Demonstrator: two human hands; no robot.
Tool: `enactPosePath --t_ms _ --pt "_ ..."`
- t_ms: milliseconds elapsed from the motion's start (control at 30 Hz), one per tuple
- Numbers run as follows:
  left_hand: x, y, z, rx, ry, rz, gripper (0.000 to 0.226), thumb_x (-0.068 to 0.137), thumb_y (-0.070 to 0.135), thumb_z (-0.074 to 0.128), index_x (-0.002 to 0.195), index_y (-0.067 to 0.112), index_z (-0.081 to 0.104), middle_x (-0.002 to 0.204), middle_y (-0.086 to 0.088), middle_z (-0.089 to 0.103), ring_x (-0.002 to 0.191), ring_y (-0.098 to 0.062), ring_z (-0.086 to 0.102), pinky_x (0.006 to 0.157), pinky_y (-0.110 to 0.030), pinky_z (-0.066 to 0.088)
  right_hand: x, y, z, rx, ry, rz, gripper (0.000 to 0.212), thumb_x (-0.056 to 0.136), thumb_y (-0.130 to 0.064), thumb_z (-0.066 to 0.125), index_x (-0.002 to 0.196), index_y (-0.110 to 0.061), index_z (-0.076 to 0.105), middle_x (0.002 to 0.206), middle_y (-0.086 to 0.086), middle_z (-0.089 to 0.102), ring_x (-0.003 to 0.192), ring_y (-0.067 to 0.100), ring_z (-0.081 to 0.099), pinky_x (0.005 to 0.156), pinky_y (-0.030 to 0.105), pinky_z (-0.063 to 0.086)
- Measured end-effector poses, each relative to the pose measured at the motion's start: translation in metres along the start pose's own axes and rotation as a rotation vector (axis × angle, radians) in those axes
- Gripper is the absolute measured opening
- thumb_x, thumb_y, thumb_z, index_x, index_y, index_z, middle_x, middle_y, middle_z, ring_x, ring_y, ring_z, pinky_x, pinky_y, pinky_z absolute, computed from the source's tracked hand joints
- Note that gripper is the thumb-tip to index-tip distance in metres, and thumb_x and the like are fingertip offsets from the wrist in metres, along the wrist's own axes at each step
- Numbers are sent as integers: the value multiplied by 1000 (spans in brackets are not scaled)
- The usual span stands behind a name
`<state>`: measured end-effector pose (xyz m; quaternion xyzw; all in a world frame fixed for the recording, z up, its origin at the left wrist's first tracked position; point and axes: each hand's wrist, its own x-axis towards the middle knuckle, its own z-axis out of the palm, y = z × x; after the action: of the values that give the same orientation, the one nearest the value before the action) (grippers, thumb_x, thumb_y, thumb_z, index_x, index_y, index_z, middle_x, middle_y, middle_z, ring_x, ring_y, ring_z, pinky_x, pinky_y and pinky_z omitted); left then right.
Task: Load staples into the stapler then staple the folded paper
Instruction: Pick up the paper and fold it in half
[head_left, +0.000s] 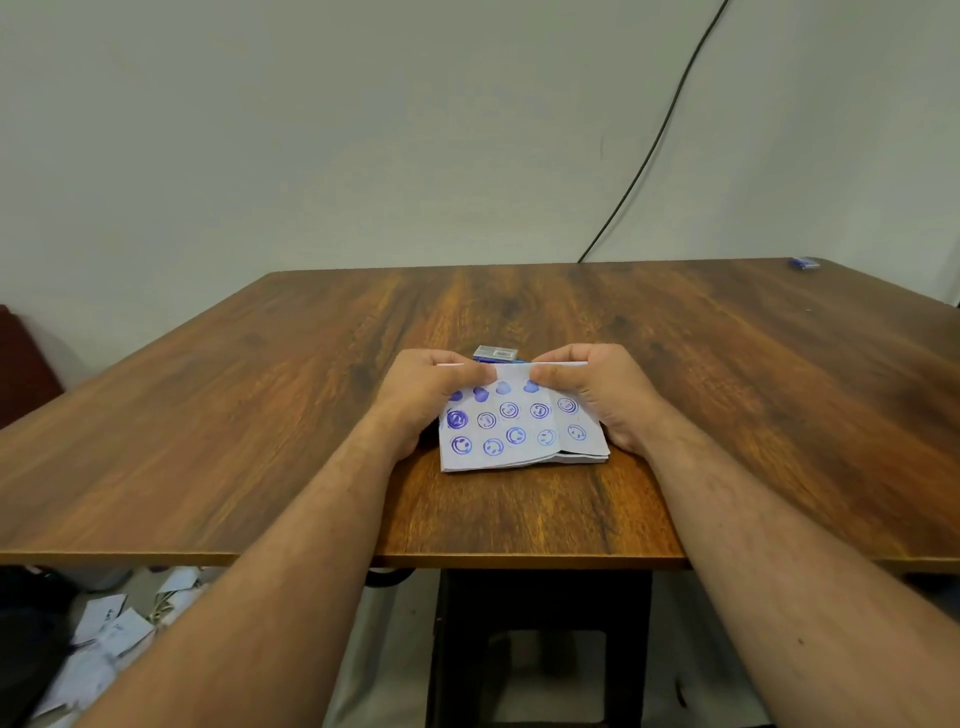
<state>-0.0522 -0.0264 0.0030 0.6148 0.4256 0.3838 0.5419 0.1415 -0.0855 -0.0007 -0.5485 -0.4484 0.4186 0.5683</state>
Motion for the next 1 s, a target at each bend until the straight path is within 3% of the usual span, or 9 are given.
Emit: enactPosePath --t_ms 133,233,467,567,633,700,833,933,1000 --pt "1 -5 -3 -80 43 52 22 90 17 69 85 -4 72 85 -21 77 72 -31 72 77 -42 56 2 0 -1 127 109 -20 7 83 1 74 84 -4 70 78 16 74 59 23 71 56 33 60" --pt "2 -7 -5 -105 83 47 25 92 17 67 92 -8 70 87 -21 77 77 -35 74 84 -51 56 1 -1 -2 191 65 -36 7 87 -1 71 94 -4 70 90 18 75 72 27 72 63 36 61" --pt "1 -6 -8 -261 188 82 19 97 22 63 112 12 69 95 -9 79 83 -26 77 75 -44 61 0 0 -3 127 3 12 18 94 -5 66 111 -1 67 102 14 78 68 21 74 47 20 56" --pt "1 -8 -7 -301 136 158 46 90 5 69 126 27 52 95 -10 78 77 -24 76 60 -34 59 1 -1 -4 148 61 10 15 94 -8 66 108 -3 67 97 12 78 64 20 73 48 20 57" --pt "3 -10 -7 -296 168 188 52 87 -3 69 120 32 49 91 -11 78 73 -24 75 55 -32 58 2 -1 -3 150 67 0 19 95 -15 66 110 -4 68 92 13 78 58 19 70 48 21 57" --pt "5 -11 -9 -324 236 198 34 88 -2 68 103 28 61 95 -7 76 75 -22 73 55 -30 54 3 -1 -2 136 87 -18 21 98 -25 62 106 -7 69 88 15 77 51 16 63 43 21 52" --pt "7 -9 -10 -447 278 179 13 93 10 66 89 17 76 91 0 77 74 -9 69 62 -25 54 1 1 -1 -234 178 -125 21 100 -24 58 116 -18 70 90 2 75 52 7 56 46 19 46" --pt "9 -10 -10 -437 284 158 18 97 13 60 93 14 78 96 -4 77 76 -10 68 65 -25 53 -1 3 6 -666 227 -364 25 97 -13 59 115 -23 72 105 -9 69 84 0 58 67 3 39" --pt "11 -12 -11 -415 278 144 22 97 7 58 95 14 79 108 -9 75 83 -14 68 69 -29 55 -1 4 12 -863 221 -418 31 96 -12 58 122 -23 69 118 -5 64 105 6 54 81 5 37"
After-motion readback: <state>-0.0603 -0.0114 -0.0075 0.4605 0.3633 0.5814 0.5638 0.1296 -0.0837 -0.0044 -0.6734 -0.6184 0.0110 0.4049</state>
